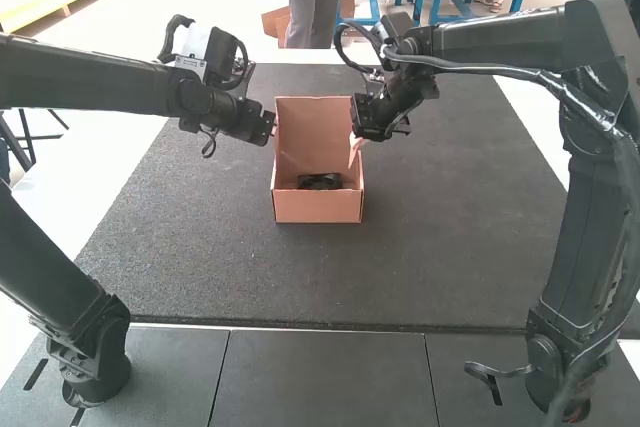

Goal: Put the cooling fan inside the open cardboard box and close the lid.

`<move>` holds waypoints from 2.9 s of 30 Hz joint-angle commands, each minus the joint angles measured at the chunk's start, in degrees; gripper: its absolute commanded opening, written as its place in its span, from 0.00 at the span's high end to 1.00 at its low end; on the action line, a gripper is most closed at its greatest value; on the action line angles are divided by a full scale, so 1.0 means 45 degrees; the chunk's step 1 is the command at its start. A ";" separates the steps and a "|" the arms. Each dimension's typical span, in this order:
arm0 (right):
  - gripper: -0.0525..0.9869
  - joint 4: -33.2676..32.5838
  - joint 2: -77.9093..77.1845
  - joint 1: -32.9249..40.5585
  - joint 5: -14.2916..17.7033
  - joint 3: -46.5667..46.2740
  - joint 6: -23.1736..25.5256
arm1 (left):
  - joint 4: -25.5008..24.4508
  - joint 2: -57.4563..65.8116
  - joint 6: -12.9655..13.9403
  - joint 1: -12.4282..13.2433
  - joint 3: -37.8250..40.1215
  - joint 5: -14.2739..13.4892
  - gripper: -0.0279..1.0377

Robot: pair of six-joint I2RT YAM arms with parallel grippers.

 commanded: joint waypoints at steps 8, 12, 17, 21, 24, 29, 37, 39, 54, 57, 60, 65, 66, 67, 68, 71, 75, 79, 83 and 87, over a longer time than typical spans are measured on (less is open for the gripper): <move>0.96 0.0154 -0.0383 -0.0176 -0.0105 0.0480 0.0092 | 0.0127 0.0060 -0.0390 -0.0113 0.0189 0.0880 0.06; 0.96 0.0135 -0.0383 -0.0176 -0.0124 0.0461 0.0092 | 0.0244 0.0080 -0.0468 -0.0113 0.0111 0.1017 0.06; 0.96 0.0057 -0.0383 -0.0156 -0.0105 0.0285 0.0092 | 0.0459 0.0158 -0.0468 -0.0113 -0.0123 0.1036 0.06; 0.96 -0.0022 -0.0442 -0.0176 -0.0124 -0.0047 0.0014 | 0.0478 0.0138 -0.0468 -0.0133 -0.0319 0.0997 0.06; 0.96 -0.0139 -0.0462 -0.0156 -0.0124 -0.0321 -0.0104 | 0.0439 0.0138 -0.0468 -0.0133 -0.0514 0.0958 0.06; 0.96 -0.0197 -0.0520 -0.0098 -0.0124 -0.0731 -0.0143 | 0.0478 0.0119 -0.0468 -0.0152 -0.0866 0.0958 0.06; 0.96 -0.0197 -0.0579 -0.0078 -0.0046 -0.1395 -0.0201 | 0.0635 0.0080 -0.0468 -0.0152 -0.1217 0.1017 0.06; 0.96 -0.0158 -0.0598 -0.0078 0.0012 -0.1571 -0.0240 | 0.0635 0.0060 -0.0468 -0.0172 -0.1295 0.1017 0.06; 0.15 -0.0178 -0.0794 -0.0039 0.0266 -0.1043 -0.0162 | -0.0772 -0.0877 -0.0409 0.0102 -0.1823 0.0118 0.06; 0.07 -0.0178 -0.1008 -0.0078 0.0130 -0.0926 -0.0084 | -0.0576 -0.0955 -0.0370 0.0434 -0.1647 -0.0428 0.06; 0.07 -0.0197 -0.1321 -0.0117 -0.0124 -0.0848 -0.0065 | -0.0400 -0.0936 -0.0370 0.0863 -0.1393 -0.1034 0.06; 0.07 -0.0275 -0.2219 -0.0352 -0.0027 -0.1199 -0.0240 | 0.0459 -0.0721 -0.0331 0.1566 -0.0885 -0.1288 0.06; 0.07 -0.0178 -0.2434 -0.0430 0.0130 -0.1395 -0.0279 | 0.0557 -0.0604 -0.0331 0.1605 -0.0690 -0.1288 0.06; 0.07 -0.0061 -0.2649 -0.0528 0.0384 -0.1590 -0.0416 | 0.0596 -0.0408 -0.0331 0.1566 -0.0436 -0.1268 0.06; 0.07 0.0037 -0.2883 -0.0625 0.0618 -0.1883 -0.0592 | 0.0596 -0.0233 -0.0331 0.1547 -0.0162 -0.1268 0.06; 0.07 0.0799 -0.3704 -0.0938 0.1751 -0.2742 -0.0983 | 0.0557 0.0334 -0.0507 0.1332 0.0717 -0.1190 0.06; 0.07 0.2127 -0.4680 -0.1406 0.3216 -0.3836 -0.1471 | 0.0439 0.0978 -0.0644 0.0785 0.1791 -0.0936 0.06; 0.07 0.3435 -0.5598 -0.2031 0.3841 -0.4676 -0.1822 | 0.0361 0.1564 -0.0644 0.0160 0.2572 -0.0819 0.06; 0.07 0.4510 -0.6204 -0.2735 0.3821 -0.5106 -0.1744 | 0.0166 0.1994 -0.0644 -0.0465 0.3138 -0.0800 0.06; 0.07 0.4412 -0.6399 -0.3242 0.3313 -0.5008 -0.1529 | -0.0361 0.2267 -0.0644 -0.1012 0.3373 -0.0663 0.06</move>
